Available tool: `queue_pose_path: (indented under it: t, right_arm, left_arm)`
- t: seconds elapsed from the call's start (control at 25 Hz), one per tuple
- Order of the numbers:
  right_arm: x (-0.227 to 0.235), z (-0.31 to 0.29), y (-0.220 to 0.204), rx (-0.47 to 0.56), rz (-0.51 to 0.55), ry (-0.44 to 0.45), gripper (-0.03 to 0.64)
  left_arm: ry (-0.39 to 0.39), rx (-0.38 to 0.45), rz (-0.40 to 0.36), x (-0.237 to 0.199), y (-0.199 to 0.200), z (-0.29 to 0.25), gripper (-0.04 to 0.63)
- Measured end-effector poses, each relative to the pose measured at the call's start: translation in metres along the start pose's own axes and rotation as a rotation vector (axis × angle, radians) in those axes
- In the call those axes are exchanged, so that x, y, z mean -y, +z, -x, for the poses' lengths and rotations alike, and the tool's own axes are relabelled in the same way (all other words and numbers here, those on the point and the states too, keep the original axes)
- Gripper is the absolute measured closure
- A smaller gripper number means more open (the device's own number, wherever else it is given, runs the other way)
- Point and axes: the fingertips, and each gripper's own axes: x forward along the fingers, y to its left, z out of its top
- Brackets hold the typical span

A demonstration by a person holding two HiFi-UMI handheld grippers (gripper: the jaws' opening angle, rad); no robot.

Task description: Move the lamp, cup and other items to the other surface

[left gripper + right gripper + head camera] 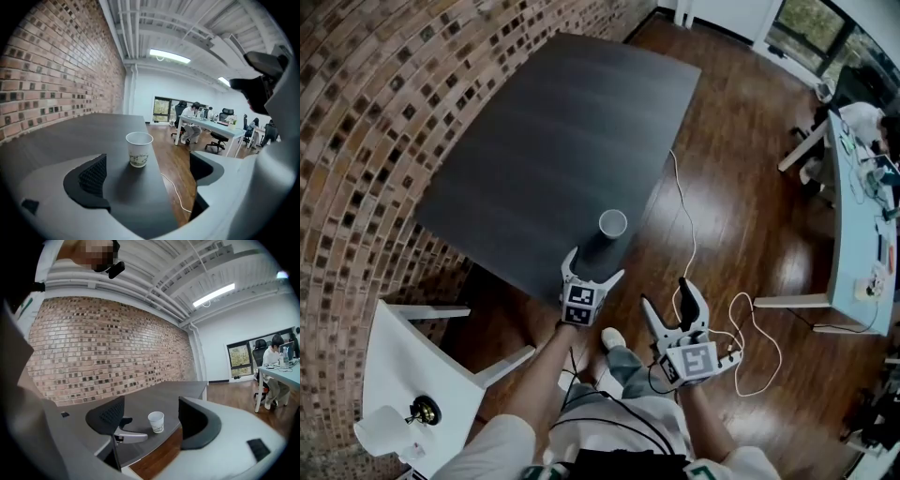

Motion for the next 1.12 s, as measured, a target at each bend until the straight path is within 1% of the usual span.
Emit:
queue_pose_path:
  t: [0.08,0.2,0.28,0.4,0.44,0.48,0.52,0.64,0.8,0.96,1.12]
  right_arm:
    - [0.012,-0.005,-0.003,-0.007,0.007,-0.006,0.245]
    - [0.03,-0.009,-0.005,0.003,0.029,-0.028,0.245]
    - [0.037,-0.011,-0.005,0.005,0.033,-0.032,0.245]
    - [0.042,-0.01,-0.005,-0.002,0.035,-0.03,0.245]
    - [0.042,-0.009,-0.004,-0.004,0.034,-0.028,0.245]
    - [0.041,-0.009,-0.002,-0.005,0.03,-0.024,0.245]
    - [0.04,-0.008,0.0,-0.003,0.028,-0.021,0.245]
    - [0.038,-0.007,0.004,0.018,0.025,-0.016,0.245]
    - [0.013,-0.01,0.013,0.033,0.017,0.029,0.245]
    - [-0.03,-0.019,0.028,0.06,0.019,0.115,0.245]
    - [-0.091,-0.025,0.03,0.068,0.024,0.234,0.245]
  left_arm:
    - [0.014,-0.023,-0.012,-0.006,-0.002,-0.032,0.045]
    - [0.03,-0.038,-0.004,-0.014,0.002,-0.071,0.058]
    - [0.046,-0.034,0.003,-0.02,0.008,-0.09,0.072]
    - [0.082,-0.037,-0.014,-0.023,0.012,-0.107,0.107]
    - [0.096,-0.039,-0.019,-0.023,0.012,-0.109,0.127]
    - [0.107,-0.034,-0.024,-0.022,0.015,-0.107,0.218]
    - [0.117,-0.019,-0.03,-0.021,0.023,-0.103,0.27]
    - [0.132,0.045,-0.03,-0.015,0.048,-0.077,0.273]
    - [0.145,0.109,-0.033,-0.008,0.073,-0.016,0.273]
    - [0.206,0.152,-0.031,-0.015,0.084,0.062,0.273]
    - [0.3,0.166,-0.024,-0.028,0.073,0.149,0.273]
